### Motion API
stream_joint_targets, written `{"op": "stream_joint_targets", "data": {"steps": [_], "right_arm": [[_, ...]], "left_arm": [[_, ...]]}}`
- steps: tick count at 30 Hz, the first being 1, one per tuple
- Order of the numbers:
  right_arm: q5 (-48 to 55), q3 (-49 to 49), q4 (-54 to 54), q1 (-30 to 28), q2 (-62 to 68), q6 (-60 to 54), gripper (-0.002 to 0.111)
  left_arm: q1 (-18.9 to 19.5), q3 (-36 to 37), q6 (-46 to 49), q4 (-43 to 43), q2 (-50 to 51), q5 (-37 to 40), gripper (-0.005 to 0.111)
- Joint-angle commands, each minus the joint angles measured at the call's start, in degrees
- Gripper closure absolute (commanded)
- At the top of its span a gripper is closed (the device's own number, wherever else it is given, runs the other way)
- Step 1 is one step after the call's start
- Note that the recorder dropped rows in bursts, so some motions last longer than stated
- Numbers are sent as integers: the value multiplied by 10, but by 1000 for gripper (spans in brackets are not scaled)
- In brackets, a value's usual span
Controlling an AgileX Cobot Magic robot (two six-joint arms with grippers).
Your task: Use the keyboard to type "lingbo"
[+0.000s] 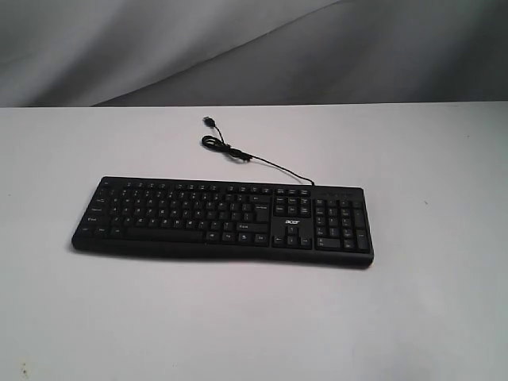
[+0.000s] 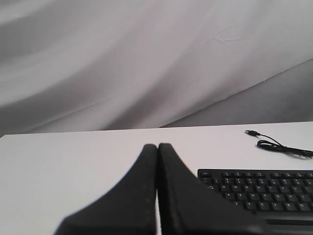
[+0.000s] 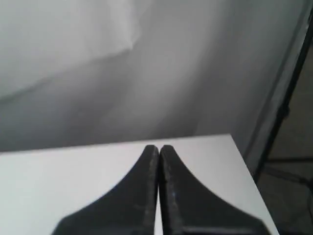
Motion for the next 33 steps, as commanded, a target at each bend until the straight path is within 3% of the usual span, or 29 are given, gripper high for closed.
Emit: {"op": "stream_joint_targets", "data": {"steps": [1,3,5,8,11,16,20,33], "right_arm": [[192,-148,42,38,214,-162,108],[198,-187,183,72,307,-374,108],[201,-196,440,113,384,-666,108],[210,-196,630,179,449,-859,108],[185,-205,592,283,494,-872,108],[176,-278,515,365,557,-786,108],[173,-338,457,379,596,-707,108],[177,-349,442,379,621,-715,108]], "left_arm": [[-4,3,-1,0,-3,-4,106],[-4,3,-1,0,-3,-4,106],[-4,3,-1,0,-3,-4,106],[-4,3,-1,0,-3,-4,106],[-4,3,-1,0,-3,-4,106],[-4,3,-1,0,-3,-4,106],[-4,3,-1,0,-3,-4,106],[-4,3,-1,0,-3,-4,106]]}}
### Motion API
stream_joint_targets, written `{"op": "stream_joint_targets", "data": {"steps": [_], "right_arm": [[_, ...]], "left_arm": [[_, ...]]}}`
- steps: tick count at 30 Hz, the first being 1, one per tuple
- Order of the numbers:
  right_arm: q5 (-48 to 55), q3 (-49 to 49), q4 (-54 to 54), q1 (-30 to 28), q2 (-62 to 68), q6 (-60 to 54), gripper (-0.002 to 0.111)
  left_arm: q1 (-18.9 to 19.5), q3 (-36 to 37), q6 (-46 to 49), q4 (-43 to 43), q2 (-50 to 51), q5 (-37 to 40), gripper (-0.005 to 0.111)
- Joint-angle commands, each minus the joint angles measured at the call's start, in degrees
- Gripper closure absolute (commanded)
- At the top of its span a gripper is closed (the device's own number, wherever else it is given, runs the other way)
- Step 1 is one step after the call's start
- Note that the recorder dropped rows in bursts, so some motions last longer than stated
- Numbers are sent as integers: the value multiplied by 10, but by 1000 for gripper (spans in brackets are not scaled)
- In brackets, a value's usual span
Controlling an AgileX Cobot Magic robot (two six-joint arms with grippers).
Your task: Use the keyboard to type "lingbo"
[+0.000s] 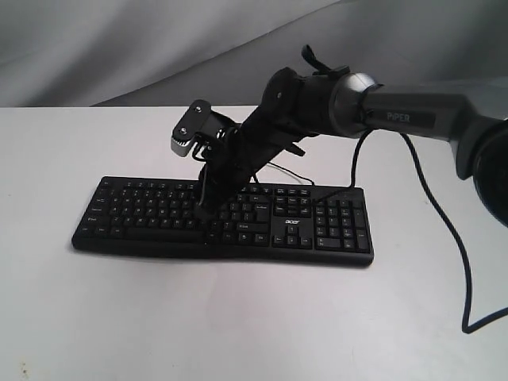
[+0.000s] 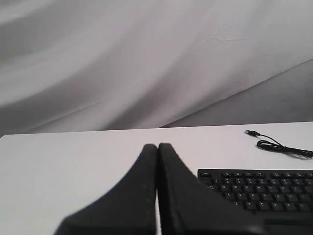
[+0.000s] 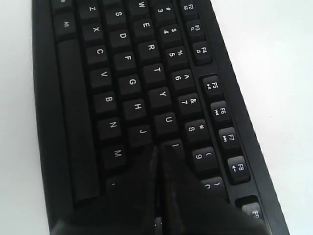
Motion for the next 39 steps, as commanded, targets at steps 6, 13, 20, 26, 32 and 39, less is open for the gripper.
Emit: {"op": "stream_joint_targets", "data": {"steps": [6,13,20,26,32,39], "right_arm": [[10,-2,0,0,18,-21,108],[33,-2,2,-5,18,-49,108],[23,-2,2,-5,18,-55,108],[14,-2,-2,-5,18,-55,108],[8,-2,-2,-6,27,-55,108],[8,-2,-4,-6,28,-55,108]], "left_arm": [[-4,3,-1,0,-3,-4,106],[-4,3,-1,0,-3,-4,106],[-4,3,-1,0,-3,-4,106],[-4,3,-1,0,-3,-4,106],[-4,3,-1,0,-3,-4,106],[-4,3,-1,0,-3,-4,106]]}}
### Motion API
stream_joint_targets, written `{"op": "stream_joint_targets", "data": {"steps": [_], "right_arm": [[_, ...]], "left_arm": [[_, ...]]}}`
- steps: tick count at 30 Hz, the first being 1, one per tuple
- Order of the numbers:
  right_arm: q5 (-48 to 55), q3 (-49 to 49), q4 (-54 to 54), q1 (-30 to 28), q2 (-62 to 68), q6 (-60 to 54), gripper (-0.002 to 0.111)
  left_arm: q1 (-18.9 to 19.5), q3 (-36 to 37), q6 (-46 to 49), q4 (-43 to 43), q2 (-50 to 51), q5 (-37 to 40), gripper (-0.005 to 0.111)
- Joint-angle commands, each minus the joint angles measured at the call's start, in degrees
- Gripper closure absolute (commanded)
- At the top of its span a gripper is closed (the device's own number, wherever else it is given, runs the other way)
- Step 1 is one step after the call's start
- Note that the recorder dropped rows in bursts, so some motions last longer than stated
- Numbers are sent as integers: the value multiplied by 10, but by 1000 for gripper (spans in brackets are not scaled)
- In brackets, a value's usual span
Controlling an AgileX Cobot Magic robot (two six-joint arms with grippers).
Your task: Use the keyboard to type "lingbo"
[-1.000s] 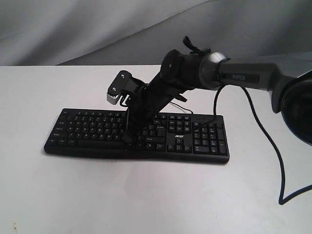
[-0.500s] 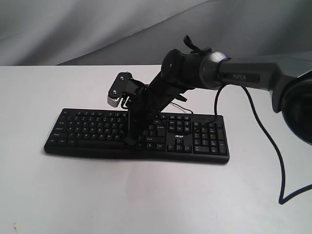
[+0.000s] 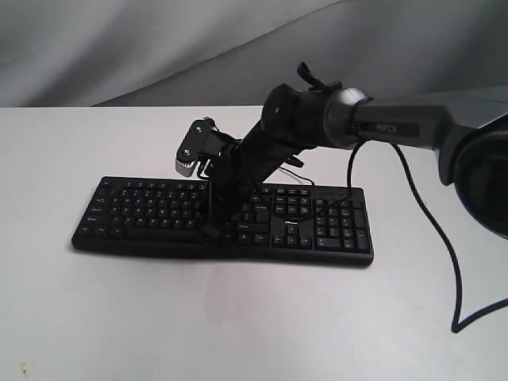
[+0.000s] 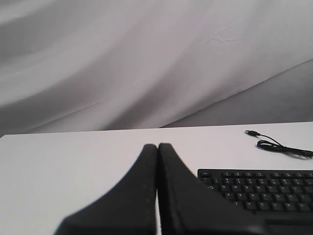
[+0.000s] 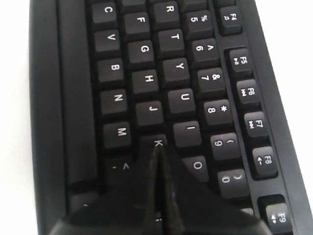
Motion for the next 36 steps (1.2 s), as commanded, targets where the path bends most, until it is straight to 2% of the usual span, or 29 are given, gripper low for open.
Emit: {"op": "stream_joint_targets", "data": {"steps": [1,16,26,36], "right_arm": [[-3,-2,-3,-5,-1,-4,108],[-3,-2,-14,-5,0,0,108],[-14,-58,-5,7,1,6,108],[-37,-58,21,7,21,-8,108]], "left_arm": [[-4,3,-1,0,-3,-4,106],[-4,3,-1,0,-3,-4,106],[-4,3,-1,0,-3,-4,106],[-4,3,-1,0,-3,-4,106]]}}
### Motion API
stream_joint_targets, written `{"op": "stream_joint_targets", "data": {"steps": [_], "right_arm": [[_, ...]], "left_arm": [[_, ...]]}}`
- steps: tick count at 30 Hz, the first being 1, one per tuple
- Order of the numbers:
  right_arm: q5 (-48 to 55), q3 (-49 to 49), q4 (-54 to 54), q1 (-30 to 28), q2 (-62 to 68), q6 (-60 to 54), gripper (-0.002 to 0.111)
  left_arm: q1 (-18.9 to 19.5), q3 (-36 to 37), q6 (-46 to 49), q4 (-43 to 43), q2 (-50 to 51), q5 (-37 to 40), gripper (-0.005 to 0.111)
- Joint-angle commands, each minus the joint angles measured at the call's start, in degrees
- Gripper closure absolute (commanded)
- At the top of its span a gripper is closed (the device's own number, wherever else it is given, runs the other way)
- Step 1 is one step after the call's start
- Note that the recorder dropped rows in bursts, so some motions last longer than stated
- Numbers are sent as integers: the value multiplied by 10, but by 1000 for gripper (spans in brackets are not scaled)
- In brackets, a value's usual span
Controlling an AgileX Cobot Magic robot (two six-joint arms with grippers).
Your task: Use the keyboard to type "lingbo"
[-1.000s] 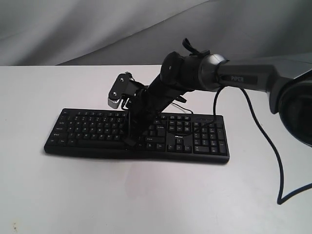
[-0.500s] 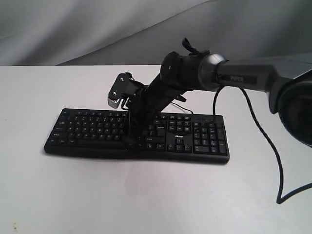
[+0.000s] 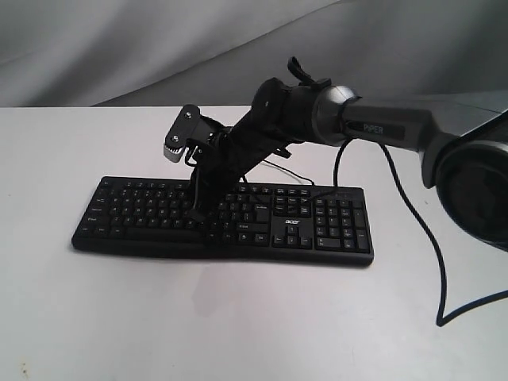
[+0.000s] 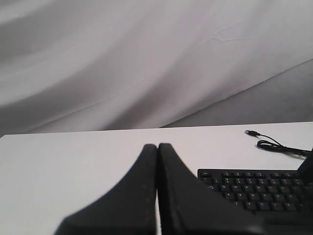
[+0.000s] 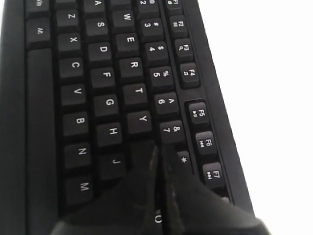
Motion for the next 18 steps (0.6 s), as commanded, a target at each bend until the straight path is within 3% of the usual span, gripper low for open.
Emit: {"op": "stream_joint_targets", "data": {"steps": [1,18], "right_arm": [[-8,-4,9,1,0,-8,108],[5,-4,6,-5,8,-10,108]], "left_arm": [[-4,3,-1,0,-3,-4,106],[-4,3,-1,0,-3,-4,106]]}}
